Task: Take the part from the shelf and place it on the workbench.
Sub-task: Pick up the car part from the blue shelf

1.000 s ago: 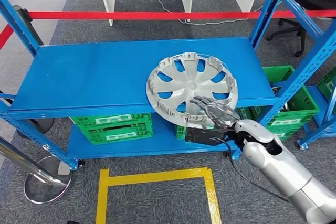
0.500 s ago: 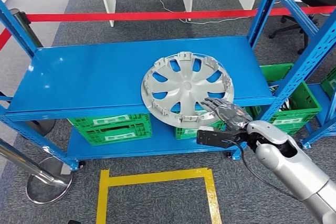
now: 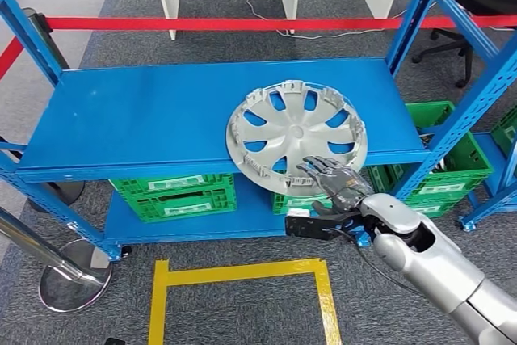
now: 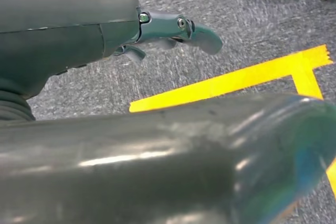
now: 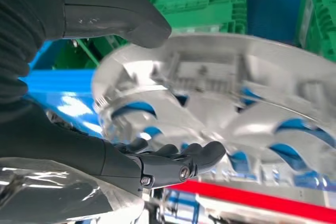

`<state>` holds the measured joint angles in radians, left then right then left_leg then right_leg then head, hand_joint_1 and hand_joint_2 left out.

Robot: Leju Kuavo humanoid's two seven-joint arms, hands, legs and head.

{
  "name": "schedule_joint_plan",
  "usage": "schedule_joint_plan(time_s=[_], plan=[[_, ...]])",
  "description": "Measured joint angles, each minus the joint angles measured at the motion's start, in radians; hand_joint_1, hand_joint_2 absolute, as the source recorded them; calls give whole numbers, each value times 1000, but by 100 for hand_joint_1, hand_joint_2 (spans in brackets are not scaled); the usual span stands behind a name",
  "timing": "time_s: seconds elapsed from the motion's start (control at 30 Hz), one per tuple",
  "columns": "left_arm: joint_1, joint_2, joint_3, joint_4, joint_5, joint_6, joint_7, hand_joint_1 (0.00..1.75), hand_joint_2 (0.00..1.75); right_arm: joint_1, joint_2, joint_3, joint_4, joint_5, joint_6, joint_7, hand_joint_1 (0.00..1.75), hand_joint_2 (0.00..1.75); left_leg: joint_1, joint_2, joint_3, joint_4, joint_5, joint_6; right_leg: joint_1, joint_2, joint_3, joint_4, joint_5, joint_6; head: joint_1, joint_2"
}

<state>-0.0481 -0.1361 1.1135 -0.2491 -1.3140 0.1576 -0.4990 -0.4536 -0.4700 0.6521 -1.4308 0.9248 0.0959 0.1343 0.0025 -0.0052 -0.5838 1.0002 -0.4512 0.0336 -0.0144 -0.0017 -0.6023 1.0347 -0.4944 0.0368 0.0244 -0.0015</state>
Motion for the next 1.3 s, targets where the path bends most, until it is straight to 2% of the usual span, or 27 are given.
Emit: schedule_joint_plan(time_s=[0.03, 0.1, 0.13, 0.17, 0.2, 0.27, 0.33, 0.43, 0.5, 0.53, 0.6, 0.63, 0.67, 0.7, 0.77, 0.8, 0.83, 0.87, 0.93, 1.0, 1.03, 1.1, 1.13, 1.17, 1.2, 1.23, 1.3], plan=[[-1, -1, 0, 0, 0, 0, 0, 0, 0, 0, 8, 4, 8, 12, -9, 1, 0, 175, 2, 0, 2, -4, 3, 4, -1, 0, -22, 46, -26, 3, 2, 0], [-2, -2, 0, 0, -2, -1, 0, 0, 0, 4, 26, 12, 27, 27, -24, 0, 0, 175, 1, 0, 1, -5, 3, 7, -1, 1, -86, 181, -87, 7, 4, 0], [-2, -4, 0, 0, -3, -2, 0, 0, 0, 9, 36, 16, 36, 31, -29, -1, 0, 175, 0, 0, 1, -4, 3, 8, -1, 1, -113, 237, -105, 9, 4, 0], [-2, -4, 0, 0, -3, -2, 0, 0, 0, 12, 44, 21, 44, 32, -33, -2, 0, 175, 0, 0, 1, -4, 3, 8, -1, 0, -122, 254, -101, 10, 4, 0], [-2, -5, 0, 0, -3, -3, 0, 0, 0, 15, 50, 26, 50, 33, -36, -3, 0, 175, 0, 0, 1, -3, 2, 7, -2, 0, -111, 230, -78, 10, 4, 0], [-3, -6, -1, 0, -4, -3, 0, 0, 0, 14, 61, 31, 58, 36, -40, -4, 0, 175, 1, -1, 3, -1, -1, 2, -3, 0, -45, 95, -13, 8, 4, 0], [-4, -6, -1, 0, -6, -3, 1, 0, 0, 9, 70, 33, 66, 39, -41, -7, 0, 175, -3, -2, 0, 6, -5, -6, -2, 2, 11, -9, 17, 1, 4, 0], [-3, -6, -1, 0, -8, -4, 2, 0, 0, 4, 79, 40, 78, 40, -36, -10, 0, 175, -4, -2, -4, 9, -5, -19, 1, 3, 23, -26, 16, -14, 4, 0], [-4, -5, -1, 0, -9, -4, 2, 0, 0, -2, 83, 45, 84, 40, -30, -12, 0, 175, -1, -2, -13, 37, -28, -30, -2, 2, 25, -29, 18, -26, 2, 0], [-4, -5, -1, 0, -8, -4, 2, 0, 0, -5, 85, 47, 87, 40, -27, -13, 0, 175, 1, -1, -31, 81, -54, -35, -4, 1, 26, -31, 19, -31, 1, 0], [-3, -6, -1, 0, -8, -4, 2, 0, 0, -10, 87, 50, 93, 40, -22, -13, 0, 175, 4, 0, -91, 216, -119, -43, -4, -1, 27, -31, 18, -36, 0, 0], [-2, -6, -1, 0, -8, -4, 2, 0, 0, -10, 88, 52, 96, 40, -21, -13, 0, 175, 5, 0, -118, 274, -138, -45, -4, -1, 27, -31, 18, -37, 0, 0], [-1, -5, -1, 0, -8, -4, 2, 0, 0, -10, 89, 54, 99, 41, -20, -13, 0, 175, 5, 0, -132, 301, -139, -45, -4, -1, 27, -31, 18, -37, 0, 0], [0, -5, -1, 0, -8, -4, 2, 0, 0, -10, 89, 55, 101, 41, -20, -13, 0, 175, 5, 0, -126, 287, -120, -44, -4, 0, 29, -30, 17, -37, 0, 0], [0, -5, -1, 0, -8, -4, 2, 0, 0, -11, 92, 56, 104, 41, -20, -13, 0, 175, 4, 0, -70, 163, -46, -36, -4, 1, 34, -31, 15, -34, 0, 0], [0, -5, -1, 0, -8, -4, 2, 0, 0, -13, 94, 56, 104, 41, -20, -13, 0, 175, 3, 0, -39, 95, -19, -31, -2, 2, 36, -30, 13, -32, 0, 0], [-1, -5, -1, 0, -8, -4, 2, 0, 0, -14, 95, 57, 105, 42, -20, -13, 0, 175, 1, 1, -17, 46, -5, -28, 0, 2, 35, -30, 12, -28, 0, 0], [-1, -5, -1, 0, -8, -4, 2, 0, 0, -15, 95, 57, 106, 42, -20, -13, 0, 175, -1, 1, -6, 20, -3, -25, 1, 3, 34, -30, 12, -23, 0, 0], [-1, -5, -1, 0, -8, -4, 3, 0, 0, -17, 96, 58, 109, 45, -20, -12, 0, 175, -2, 1, -5, 11, -6, -18, 2, 2, 32, -33, 13, -11, 1, 0], [0, -6, -1, 0, -8, -4, 3, 0, 0, -18, 98, 58, 110, 50, -20, -10, 0, 175, 1, 1, -2, 4, -1, -6, 0, 2, 21, -17, -2, 0, 2, 0], [-1, -6, -1, 0, -8, -4, 3, 0, 0, -19, 99, 58, 110, 52, -20, -10, 0, 175, 3, 1, -1, 0, 1, 0, 0, 2, 4, 19, -23, 3, 3, 0], [-2, -6, -1, 0, -7, -4, 3, 0, 0, -20, 100, 59, 113, 56, -20, -7, 0, 175, 3, 1, -1, -1, 1, 7, -1, 2, -59, 148, -85, 8, 5, 0], [-1, -6, -1, 0, -7, -4, 4, 0, 0, -19, 100, 61, 116, 59, -20, -5, 0, 175, 2, 1, -1, -1, 1, 8, -1, 2, -92, 213, -107, 10, 5, 0], [0, -7, -1, 0, -8, -4, 4, 0, 0, -17, 100, 64, 118, 61, -20, -2, 0, 175, 1, 1, 0, -1, 0, 8, -1, 2, -114, 252, -113, 12, 5, 0], [1, -7, -1, 0, -8, -4, 4, 0, 0, -17, 101, 67, 121, 64, -20, 0, 0, 175, 1, 1, 0, 0, -1, 9, -1, 2, -117, 253, -99, 12, 5, 0], [1, -8, -1, 0, -8, -4, 5, 0, 0, -17, 102, 70, 123, 67, -20, 2, 0, 175, 1, 1, 1, 0, -1, 8, -1, 1, -99, 210, -67, 10, 5, 0], [0, -9, -1, 0, -9, -5, 5, 0, 0, -21, 106, 73, 126, 74, -21, 6, 0, 175, -1, 0, 2, 4, -5, 3, 0, 1, -30, 69, 0, 5, 5, 0]])
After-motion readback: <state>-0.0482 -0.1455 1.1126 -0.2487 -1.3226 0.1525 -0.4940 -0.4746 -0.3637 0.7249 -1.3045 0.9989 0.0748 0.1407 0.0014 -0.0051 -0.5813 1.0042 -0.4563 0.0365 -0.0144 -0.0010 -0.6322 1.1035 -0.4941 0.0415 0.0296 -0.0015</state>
